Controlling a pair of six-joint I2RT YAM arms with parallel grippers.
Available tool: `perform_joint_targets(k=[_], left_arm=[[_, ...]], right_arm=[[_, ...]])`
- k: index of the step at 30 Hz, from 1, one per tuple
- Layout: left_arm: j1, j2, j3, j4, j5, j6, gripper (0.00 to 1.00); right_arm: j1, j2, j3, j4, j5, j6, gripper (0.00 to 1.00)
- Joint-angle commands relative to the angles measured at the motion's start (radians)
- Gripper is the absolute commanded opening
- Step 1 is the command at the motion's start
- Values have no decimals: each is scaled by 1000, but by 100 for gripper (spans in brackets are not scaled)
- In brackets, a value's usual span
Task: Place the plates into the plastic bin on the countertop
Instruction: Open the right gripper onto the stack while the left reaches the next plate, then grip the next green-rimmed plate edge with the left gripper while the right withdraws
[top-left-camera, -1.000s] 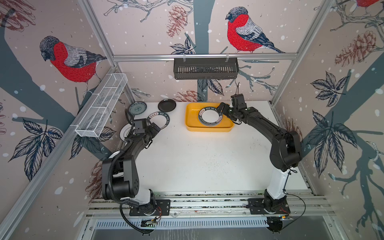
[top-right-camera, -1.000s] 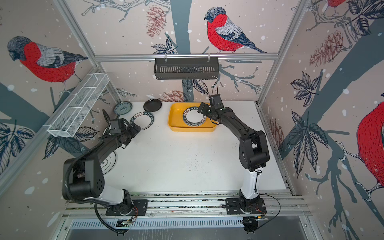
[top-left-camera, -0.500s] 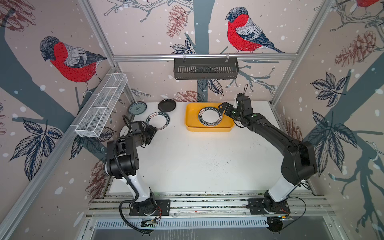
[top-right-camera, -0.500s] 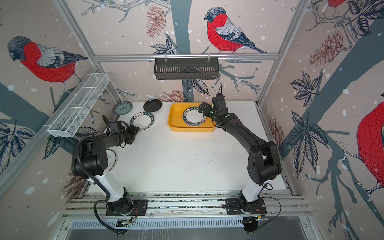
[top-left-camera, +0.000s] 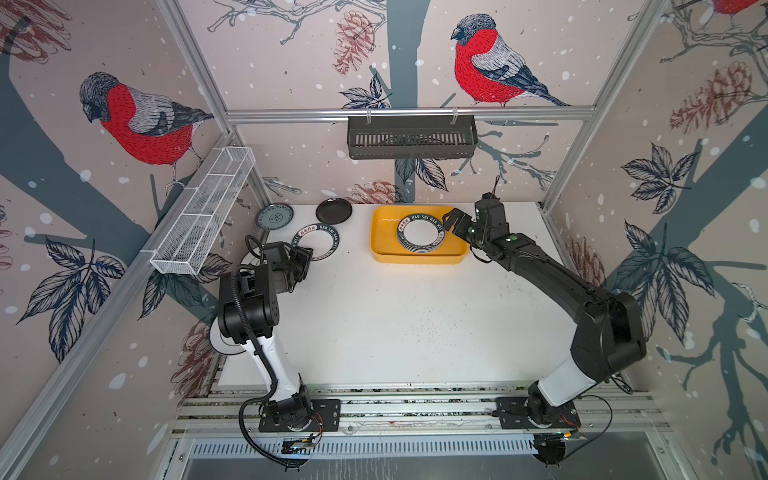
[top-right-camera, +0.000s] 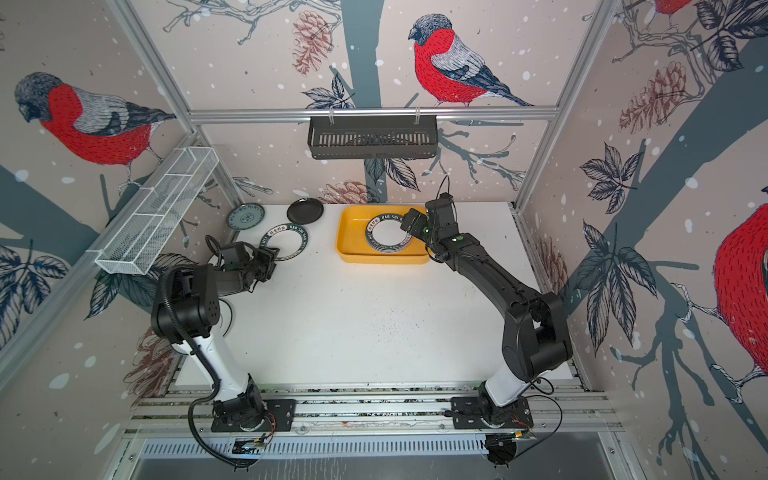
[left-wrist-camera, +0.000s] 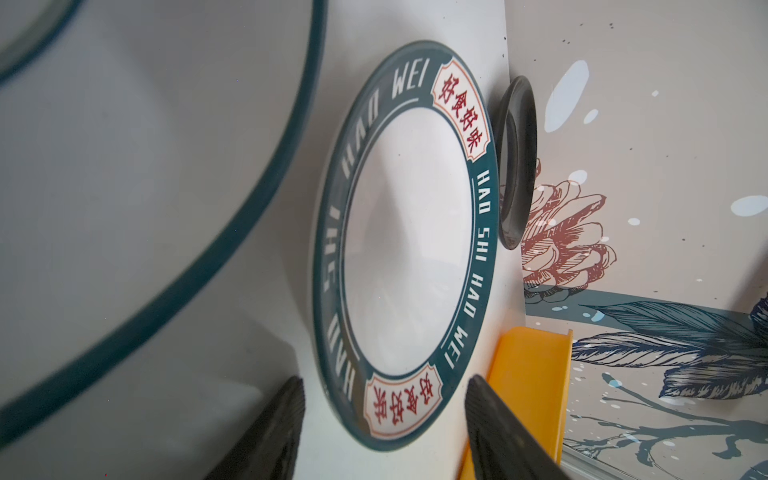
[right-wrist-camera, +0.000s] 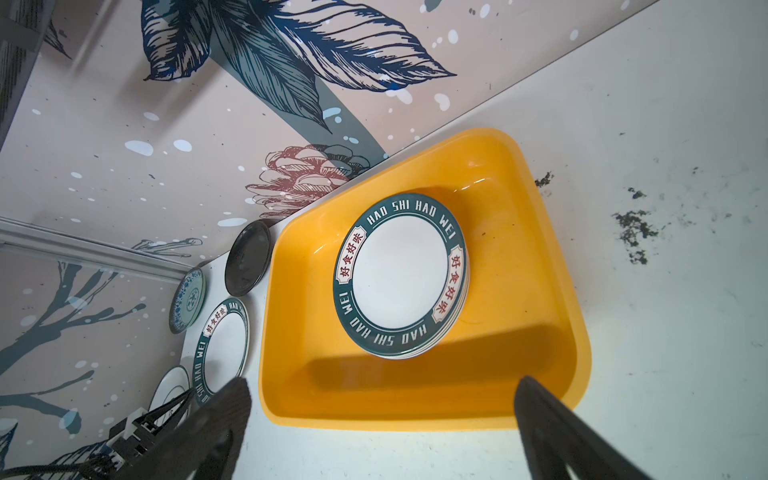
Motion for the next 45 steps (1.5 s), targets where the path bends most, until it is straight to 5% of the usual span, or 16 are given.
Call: perform_joint_targets(k=[1,45], left_arm=[[2,8,-10,-88,-53,-20,64],[5,46,-60,121,99,-108,64]], right_arm=[[0,-7,1,7,22,14,100],[-13,-93,-108,29,15,8,100]])
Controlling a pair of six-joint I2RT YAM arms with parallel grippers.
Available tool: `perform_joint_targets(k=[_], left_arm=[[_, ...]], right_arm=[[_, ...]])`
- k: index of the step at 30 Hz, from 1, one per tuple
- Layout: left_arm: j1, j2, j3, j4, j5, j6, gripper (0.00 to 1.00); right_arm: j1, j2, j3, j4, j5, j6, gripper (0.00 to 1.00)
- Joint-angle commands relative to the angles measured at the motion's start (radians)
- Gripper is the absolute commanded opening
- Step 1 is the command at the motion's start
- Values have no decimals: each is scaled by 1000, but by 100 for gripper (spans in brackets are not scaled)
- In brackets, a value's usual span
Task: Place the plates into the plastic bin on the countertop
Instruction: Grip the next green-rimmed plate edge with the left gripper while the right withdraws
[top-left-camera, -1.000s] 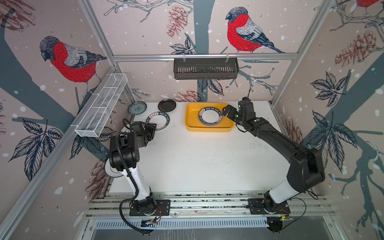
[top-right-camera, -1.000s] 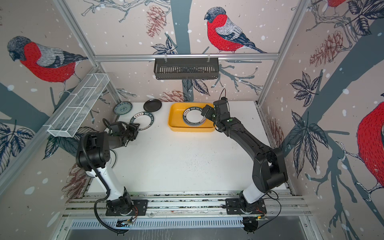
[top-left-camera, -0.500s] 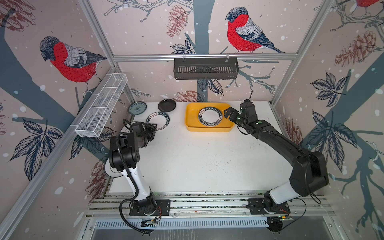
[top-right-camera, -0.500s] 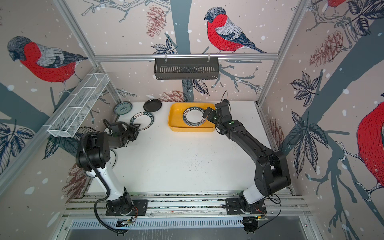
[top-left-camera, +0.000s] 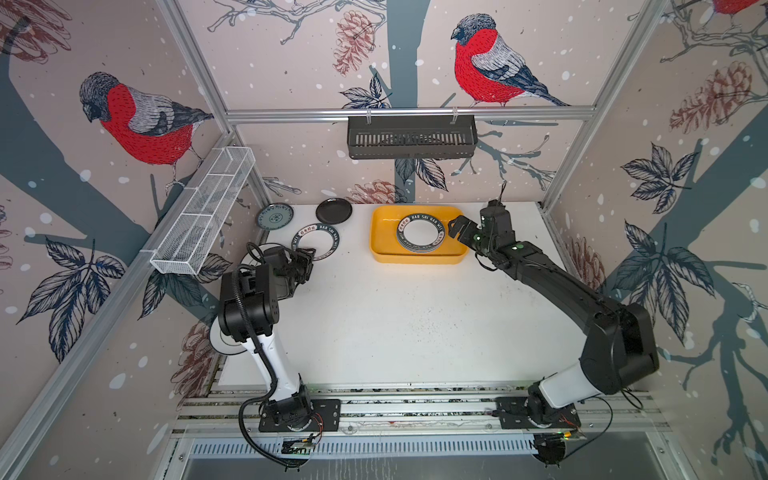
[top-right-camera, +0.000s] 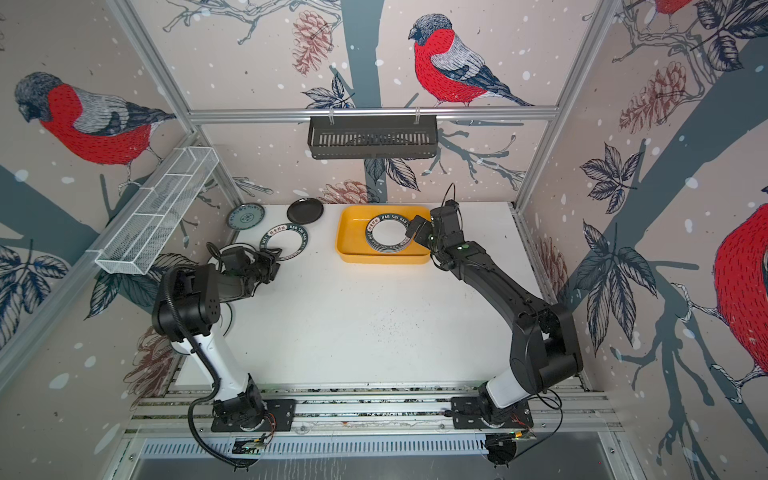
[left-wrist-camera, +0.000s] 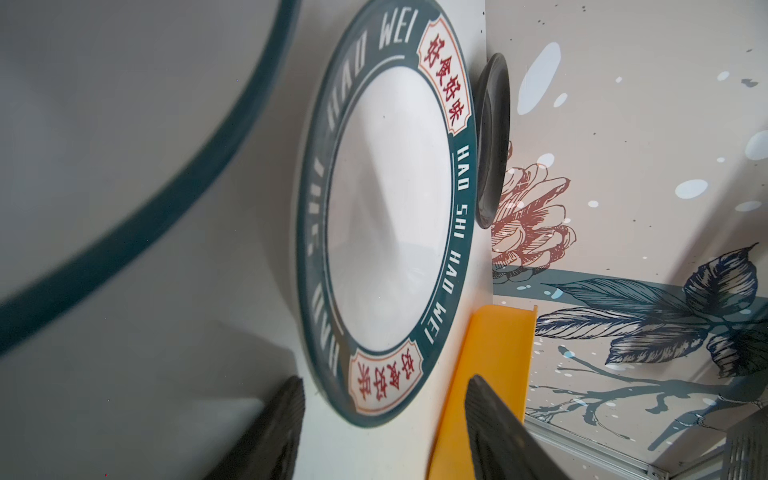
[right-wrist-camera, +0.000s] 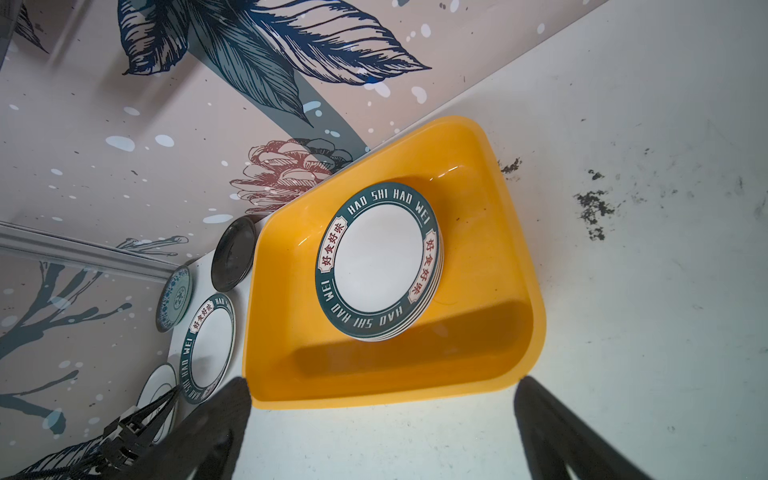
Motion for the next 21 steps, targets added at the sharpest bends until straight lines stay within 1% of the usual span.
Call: perform_joint_targets(k=[1,2,3,4,6,9,14,21], left_arm=[[3,22,5,-39,2,-33,64],[5,26,7,-33,8,-41,64],[6,29,8,-21,19,-46,29],[7,29,7,-19,28,-52,7],[11,21,-5,-9,52,-67,53],[20,-16,-33,-2,84,-78,95],[38,-84,-69,-47,87,-57,96],[40,-53,-53,-2,118,-87,96]], right_arm=[[-1,-12,-4,21,5,5,100],[0,-13,-6,22,6,5,100],[-1,-15,-8,21,7,5,100],[0,-17,-11,21,9,5,100],[0,-26,-21,25,13,8,100],[-1,-46,-48,45,18,15,100],[-10,-71,-100,86,15,27,100],[-29,-89,-125,88,1,24,100]])
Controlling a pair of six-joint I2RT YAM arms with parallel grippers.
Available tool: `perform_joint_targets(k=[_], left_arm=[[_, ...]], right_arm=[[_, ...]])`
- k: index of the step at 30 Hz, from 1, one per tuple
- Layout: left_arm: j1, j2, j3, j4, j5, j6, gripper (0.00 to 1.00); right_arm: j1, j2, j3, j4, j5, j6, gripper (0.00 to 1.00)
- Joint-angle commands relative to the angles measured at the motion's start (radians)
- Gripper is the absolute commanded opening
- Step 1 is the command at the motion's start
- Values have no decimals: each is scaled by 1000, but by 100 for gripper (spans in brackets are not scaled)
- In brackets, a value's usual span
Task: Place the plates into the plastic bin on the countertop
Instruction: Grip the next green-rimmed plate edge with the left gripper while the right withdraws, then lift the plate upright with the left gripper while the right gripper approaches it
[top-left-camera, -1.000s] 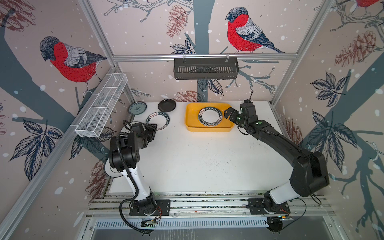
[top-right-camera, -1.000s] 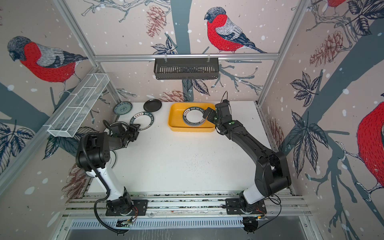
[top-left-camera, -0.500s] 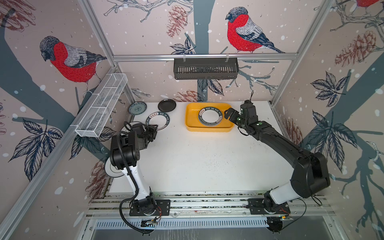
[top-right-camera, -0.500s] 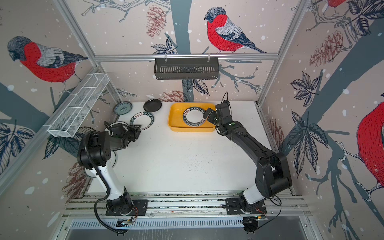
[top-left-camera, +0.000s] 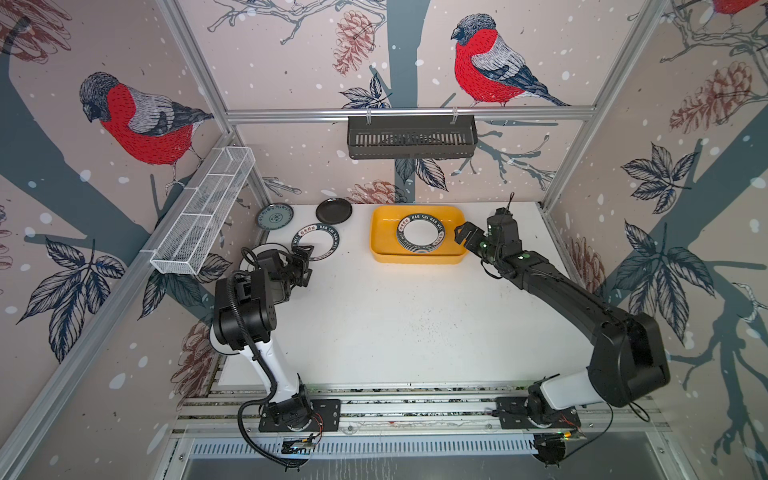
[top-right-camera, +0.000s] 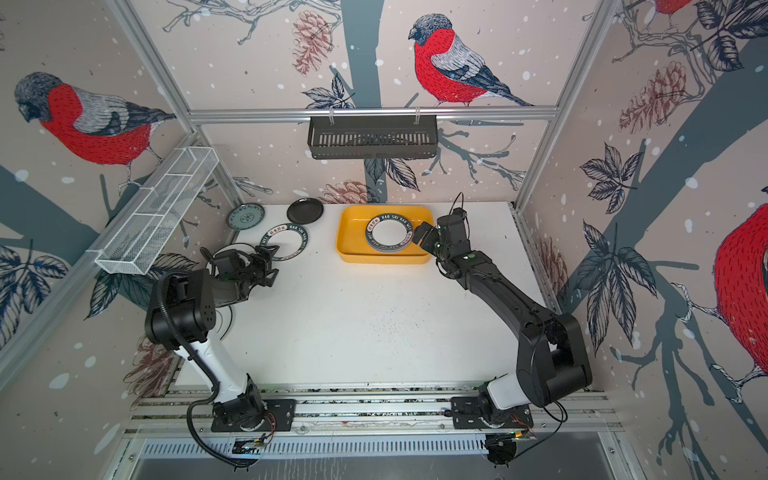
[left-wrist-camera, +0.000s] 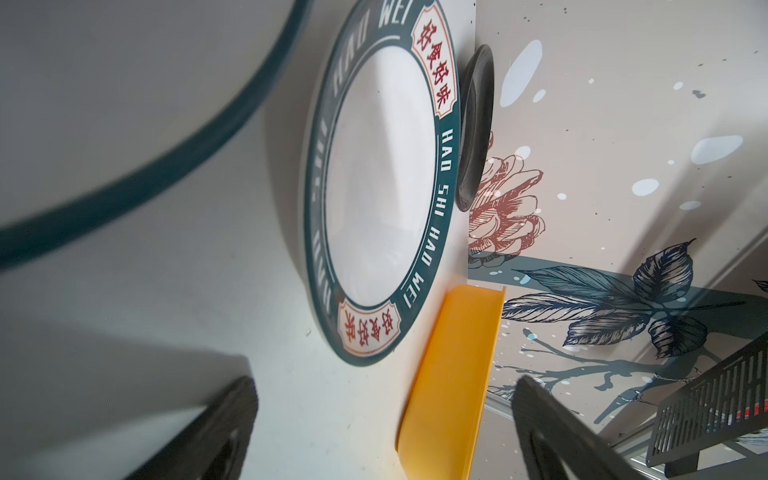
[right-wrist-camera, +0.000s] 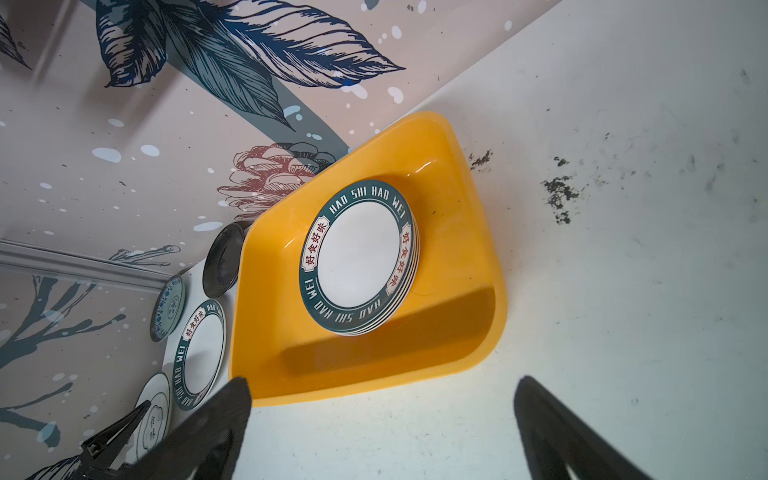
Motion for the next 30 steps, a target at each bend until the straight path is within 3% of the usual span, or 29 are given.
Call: perform_joint_targets(k=[1,7,12,14,17,20,23,30], left_arm=[[3,27,10,4,20,-34,95],[2,115,57,53,28,-85,87],[3,138,92,19,-3,-82,71],[2,139,93,11,-13,-82,57],[3,139,93,0,-24,-82,26],[2,137,93,-7,-33,-83,6],[3,133,92,-9,-34,-82,0],[2,104,94,-1,-24,-76,0]], right_arm=[[-3,-19,-5,32,-2,0,100],[-12,-66,-39,23,22,6,100],[-20,-106,-64,11,49,18,100],[-22,-118,-73,11,60,24,100],[-25,-126,-81,9,69,30,100],[-27,-126,-82,10,70,35,100],[-27,-121,-79,14,68,37,100],[-27,-110,-74,25,58,35,100]])
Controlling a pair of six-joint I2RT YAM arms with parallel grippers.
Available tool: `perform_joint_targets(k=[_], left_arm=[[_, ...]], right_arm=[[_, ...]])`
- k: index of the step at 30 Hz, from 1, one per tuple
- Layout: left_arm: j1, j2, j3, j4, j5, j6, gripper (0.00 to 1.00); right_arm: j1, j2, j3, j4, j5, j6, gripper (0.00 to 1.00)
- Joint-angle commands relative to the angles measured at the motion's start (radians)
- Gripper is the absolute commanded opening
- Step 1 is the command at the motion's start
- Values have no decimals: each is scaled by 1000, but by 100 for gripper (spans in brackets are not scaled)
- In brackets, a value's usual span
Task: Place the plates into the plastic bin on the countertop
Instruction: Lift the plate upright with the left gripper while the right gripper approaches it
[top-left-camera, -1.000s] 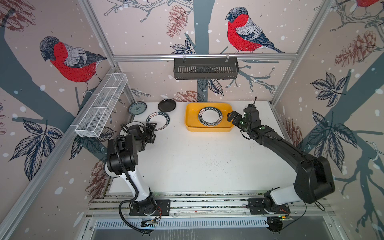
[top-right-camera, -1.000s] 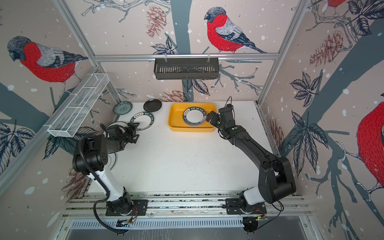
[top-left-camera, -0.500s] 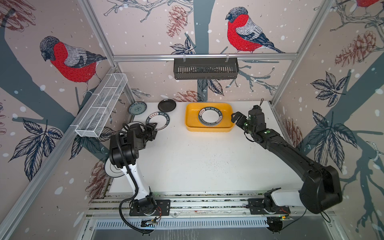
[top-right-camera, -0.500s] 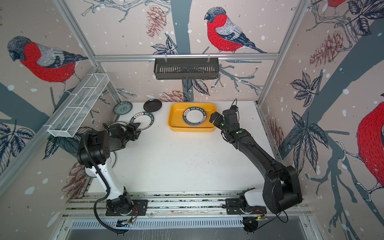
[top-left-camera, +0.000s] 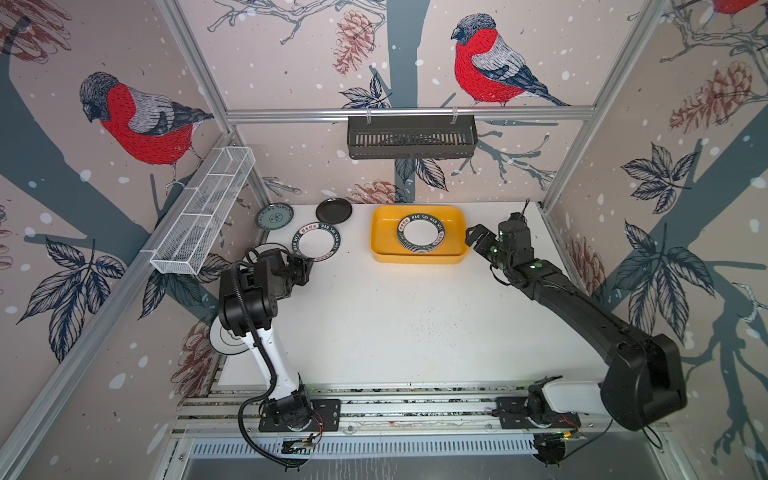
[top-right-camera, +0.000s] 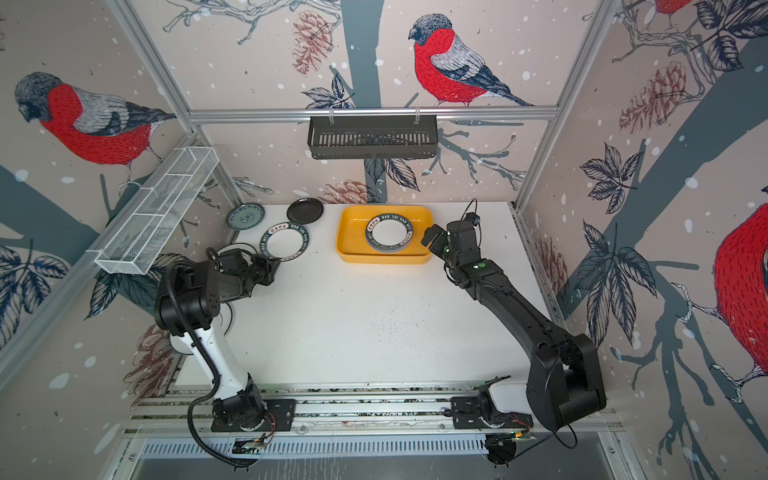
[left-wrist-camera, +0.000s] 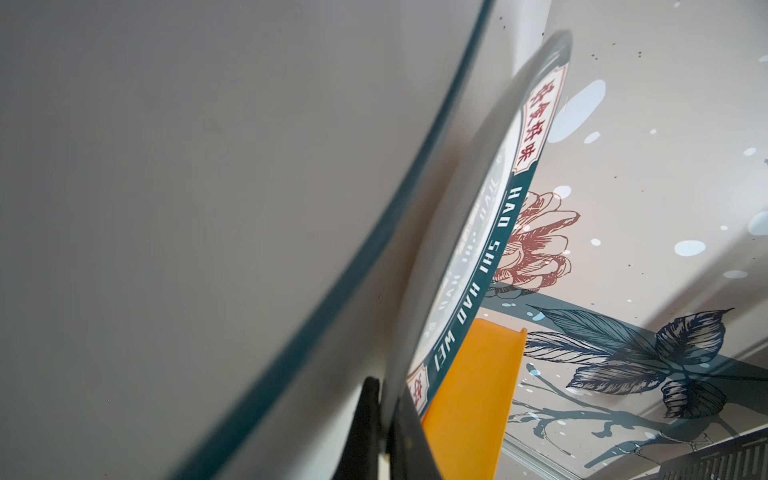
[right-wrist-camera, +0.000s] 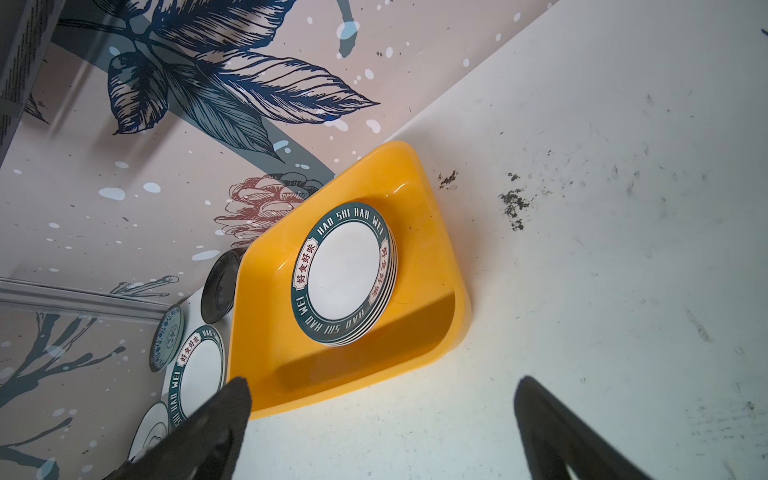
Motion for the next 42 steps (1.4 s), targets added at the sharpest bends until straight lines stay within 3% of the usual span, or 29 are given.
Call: perform_joint_targets(k=[1,16,25,32,42], left_arm=[[2,-25,6,25,2,7,0],[-41,-290,-8,-102,96,139,0],[-207,-411,128,-493,55,413,0],[-350,-387,146,-452,90,368,0],[-454,-318,203,-374,158,304,0]], right_arm=[[0,3,6,30,4,5,100],[6,49,42,95,-80,-53,99],[33,207,190,141,-207,-126,100],[81,336,309,182,-353,-170,100],[110,470,391,169,-448,-162,98]])
